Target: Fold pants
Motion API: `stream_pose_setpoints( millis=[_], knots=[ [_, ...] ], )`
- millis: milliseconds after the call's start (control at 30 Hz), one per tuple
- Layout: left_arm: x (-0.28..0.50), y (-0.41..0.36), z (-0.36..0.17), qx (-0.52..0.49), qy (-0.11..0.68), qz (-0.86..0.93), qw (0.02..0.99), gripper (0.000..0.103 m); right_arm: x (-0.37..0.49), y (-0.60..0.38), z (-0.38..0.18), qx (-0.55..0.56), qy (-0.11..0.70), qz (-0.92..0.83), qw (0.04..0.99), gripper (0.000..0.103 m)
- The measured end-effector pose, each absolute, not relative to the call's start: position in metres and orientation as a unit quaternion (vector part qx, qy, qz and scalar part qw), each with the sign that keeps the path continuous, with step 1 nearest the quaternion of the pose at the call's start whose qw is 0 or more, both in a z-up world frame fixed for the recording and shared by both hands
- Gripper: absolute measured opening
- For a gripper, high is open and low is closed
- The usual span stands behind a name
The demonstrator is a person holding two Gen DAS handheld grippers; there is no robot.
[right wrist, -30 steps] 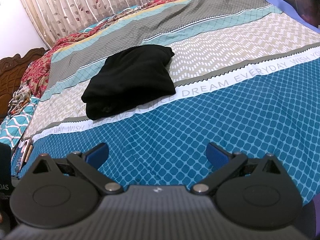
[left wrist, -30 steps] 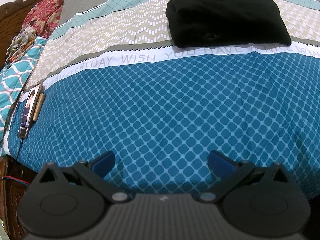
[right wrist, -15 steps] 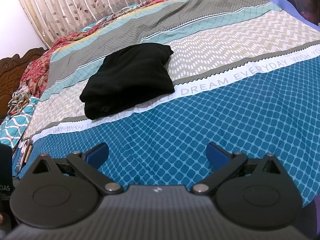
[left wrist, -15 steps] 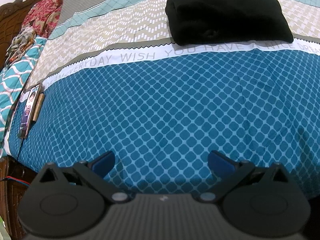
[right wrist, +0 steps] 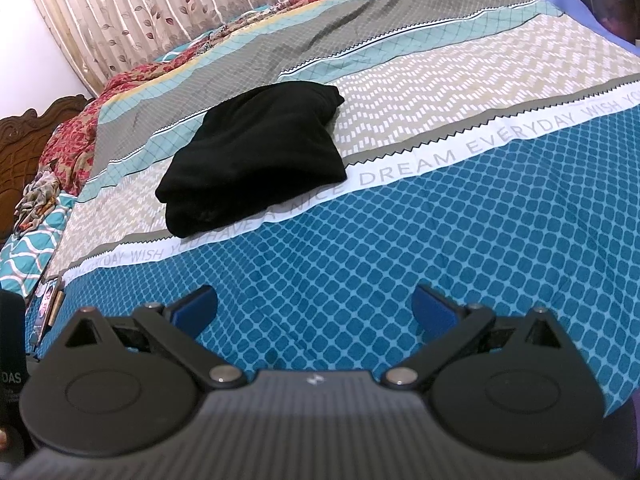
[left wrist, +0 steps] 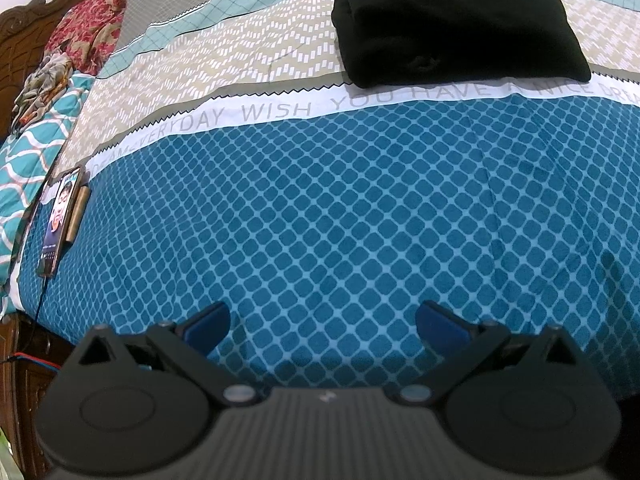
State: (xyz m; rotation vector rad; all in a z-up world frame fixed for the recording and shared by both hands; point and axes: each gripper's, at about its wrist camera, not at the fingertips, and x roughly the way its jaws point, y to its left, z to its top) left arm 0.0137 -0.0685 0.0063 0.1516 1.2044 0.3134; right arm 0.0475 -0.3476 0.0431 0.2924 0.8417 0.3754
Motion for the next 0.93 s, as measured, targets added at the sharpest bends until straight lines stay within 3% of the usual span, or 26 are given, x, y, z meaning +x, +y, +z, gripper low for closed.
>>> stream_pose_setpoints(
  millis=[933],
  knots=[
    [0.0137, -0.0685, 0.0090, 0.064, 0.557, 0.136, 0.816, 0.103, 0.0467, -0.3481, 0.0471, 0.136, 0.396, 0.186, 0.889, 0.103]
  ],
)
